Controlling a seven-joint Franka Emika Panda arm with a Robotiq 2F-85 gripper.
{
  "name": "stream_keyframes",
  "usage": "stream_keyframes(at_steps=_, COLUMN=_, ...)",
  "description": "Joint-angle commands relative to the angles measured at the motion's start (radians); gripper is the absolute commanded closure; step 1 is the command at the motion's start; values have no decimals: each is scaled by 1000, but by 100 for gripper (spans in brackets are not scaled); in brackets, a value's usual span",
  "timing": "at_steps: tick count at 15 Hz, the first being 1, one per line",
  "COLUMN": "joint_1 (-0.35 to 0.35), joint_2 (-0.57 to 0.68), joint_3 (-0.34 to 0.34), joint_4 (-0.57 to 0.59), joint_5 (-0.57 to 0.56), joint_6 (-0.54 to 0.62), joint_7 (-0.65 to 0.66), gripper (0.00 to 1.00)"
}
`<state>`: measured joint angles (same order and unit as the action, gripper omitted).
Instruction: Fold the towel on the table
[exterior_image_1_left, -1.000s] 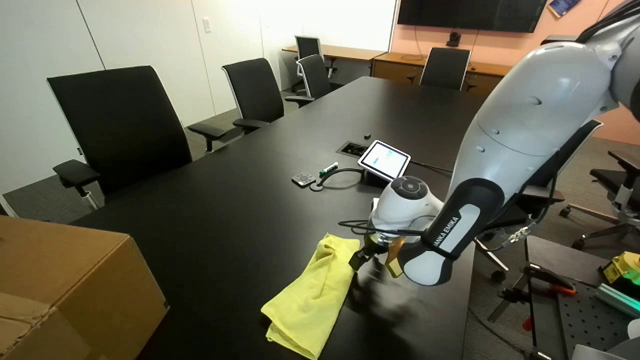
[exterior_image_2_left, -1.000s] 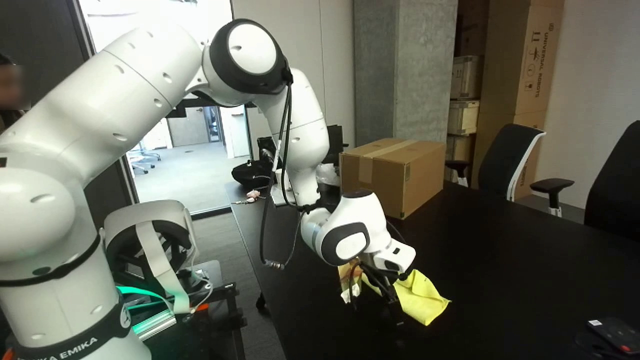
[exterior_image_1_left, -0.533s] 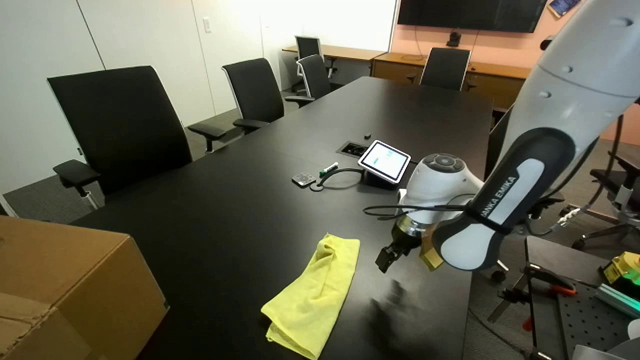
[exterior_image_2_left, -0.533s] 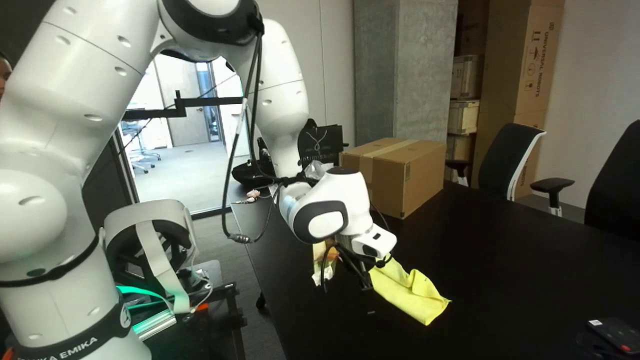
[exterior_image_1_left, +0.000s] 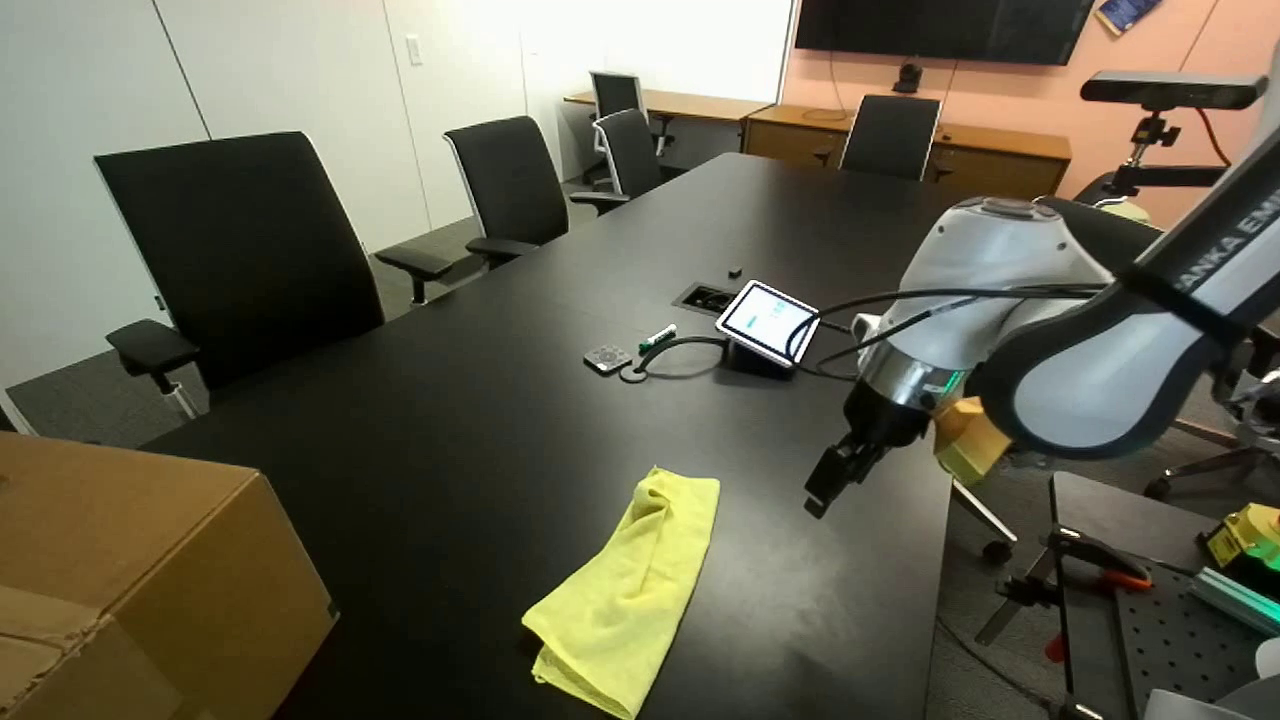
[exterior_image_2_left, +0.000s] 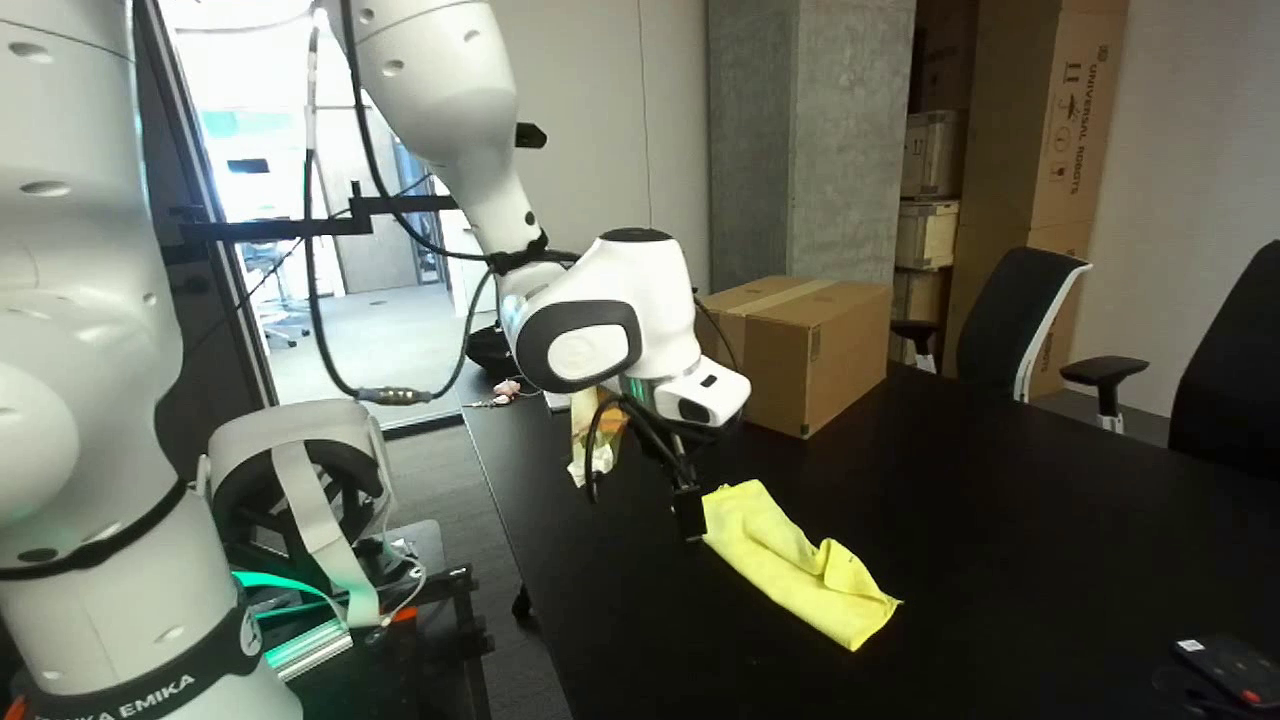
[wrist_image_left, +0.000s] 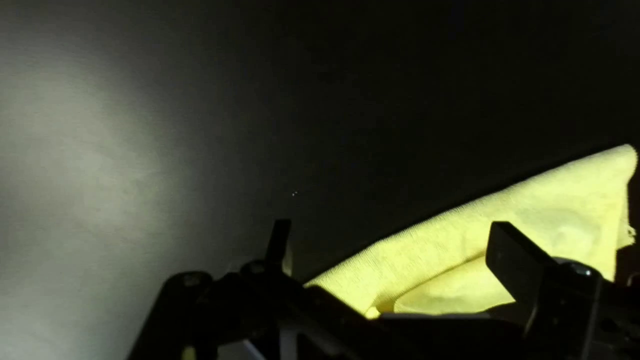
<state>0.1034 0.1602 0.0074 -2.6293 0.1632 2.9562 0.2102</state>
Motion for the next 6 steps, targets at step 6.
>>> stream_keyframes(at_steps=6, joint_1=-32, joint_2=-308, joint_3=43, joint_4=-105, joint_5=143, joint_6=-217, joint_7=-140, gripper=0)
